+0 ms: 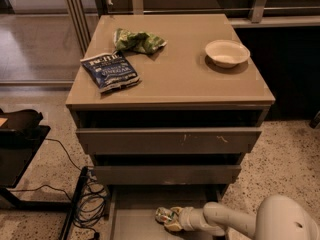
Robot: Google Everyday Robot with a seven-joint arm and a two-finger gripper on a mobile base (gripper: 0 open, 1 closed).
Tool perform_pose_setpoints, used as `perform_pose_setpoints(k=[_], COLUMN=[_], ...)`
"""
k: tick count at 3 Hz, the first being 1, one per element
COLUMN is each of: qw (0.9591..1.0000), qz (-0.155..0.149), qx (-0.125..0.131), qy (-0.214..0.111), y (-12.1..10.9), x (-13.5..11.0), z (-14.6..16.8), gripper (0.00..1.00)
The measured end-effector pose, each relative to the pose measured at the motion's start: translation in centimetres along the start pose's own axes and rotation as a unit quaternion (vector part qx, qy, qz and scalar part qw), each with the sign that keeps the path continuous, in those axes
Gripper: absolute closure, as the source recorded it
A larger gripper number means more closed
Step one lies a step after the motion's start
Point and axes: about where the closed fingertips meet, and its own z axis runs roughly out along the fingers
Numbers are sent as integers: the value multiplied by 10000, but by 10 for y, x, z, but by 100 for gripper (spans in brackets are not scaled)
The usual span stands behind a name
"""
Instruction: Pick 7up can from bottom drawer and place on counter
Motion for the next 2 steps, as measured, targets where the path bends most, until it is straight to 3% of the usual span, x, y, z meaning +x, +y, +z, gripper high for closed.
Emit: perform_pose_setpoints(k=[1,2], qw=[10000,9996], qz=[-27,-172], qx=[-84,-194], qy=[-24,-81], y=[3,10], x=[-6,-17], z=[-9,-37], gripper=[100,100])
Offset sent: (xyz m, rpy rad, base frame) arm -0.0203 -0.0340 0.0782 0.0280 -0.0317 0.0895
